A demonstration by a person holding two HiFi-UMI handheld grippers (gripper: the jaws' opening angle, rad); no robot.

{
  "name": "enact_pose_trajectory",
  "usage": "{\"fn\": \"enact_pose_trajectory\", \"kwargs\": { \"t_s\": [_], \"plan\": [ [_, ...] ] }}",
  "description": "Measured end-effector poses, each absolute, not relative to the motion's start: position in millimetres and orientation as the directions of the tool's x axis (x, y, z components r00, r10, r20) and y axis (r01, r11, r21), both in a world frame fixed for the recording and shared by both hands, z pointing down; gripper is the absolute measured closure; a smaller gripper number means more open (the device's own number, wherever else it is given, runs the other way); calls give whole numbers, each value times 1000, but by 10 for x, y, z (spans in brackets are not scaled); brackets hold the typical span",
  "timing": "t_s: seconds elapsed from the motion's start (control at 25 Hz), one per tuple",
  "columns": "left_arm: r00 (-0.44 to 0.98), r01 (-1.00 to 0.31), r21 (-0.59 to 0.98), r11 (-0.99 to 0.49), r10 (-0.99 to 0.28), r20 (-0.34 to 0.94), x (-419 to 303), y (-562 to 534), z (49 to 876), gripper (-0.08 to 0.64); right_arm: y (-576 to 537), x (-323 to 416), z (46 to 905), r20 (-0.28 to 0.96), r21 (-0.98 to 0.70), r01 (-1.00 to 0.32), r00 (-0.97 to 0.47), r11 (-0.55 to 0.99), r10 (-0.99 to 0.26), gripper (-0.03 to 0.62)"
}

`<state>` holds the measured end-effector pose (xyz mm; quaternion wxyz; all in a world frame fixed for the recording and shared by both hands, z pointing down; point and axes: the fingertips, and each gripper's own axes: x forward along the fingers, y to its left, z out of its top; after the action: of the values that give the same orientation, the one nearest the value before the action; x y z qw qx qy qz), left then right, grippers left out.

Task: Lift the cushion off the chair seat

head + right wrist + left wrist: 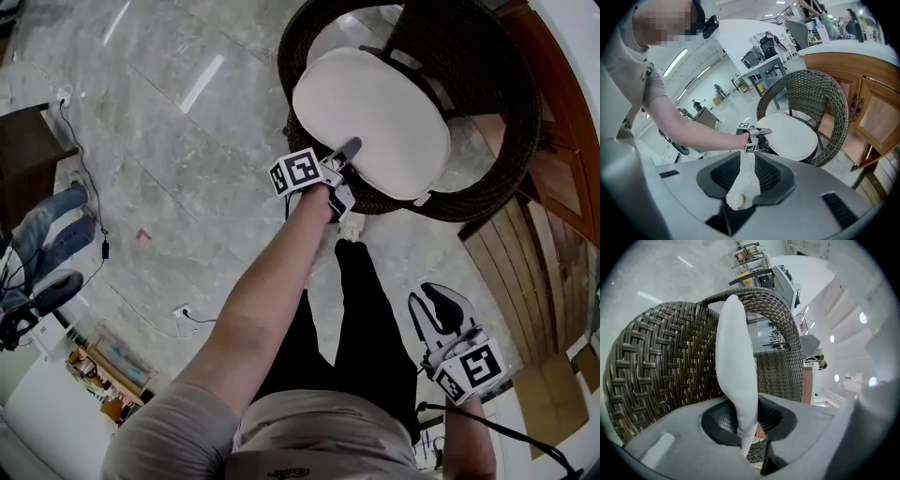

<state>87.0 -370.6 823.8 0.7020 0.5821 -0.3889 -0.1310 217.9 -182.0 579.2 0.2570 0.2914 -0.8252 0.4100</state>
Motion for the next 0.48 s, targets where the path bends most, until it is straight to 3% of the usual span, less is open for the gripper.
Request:
{"fn": "enact_pose_trajectory", "kwargs": {
  "t_s": [0.48],
  "plan": [
    [661, -232, 941, 246, -670, 338, 381, -3197, 7463, 488, -1764, 1803, 5388, 625, -499, -652, -727, 571, -283, 494]
  ]
}}
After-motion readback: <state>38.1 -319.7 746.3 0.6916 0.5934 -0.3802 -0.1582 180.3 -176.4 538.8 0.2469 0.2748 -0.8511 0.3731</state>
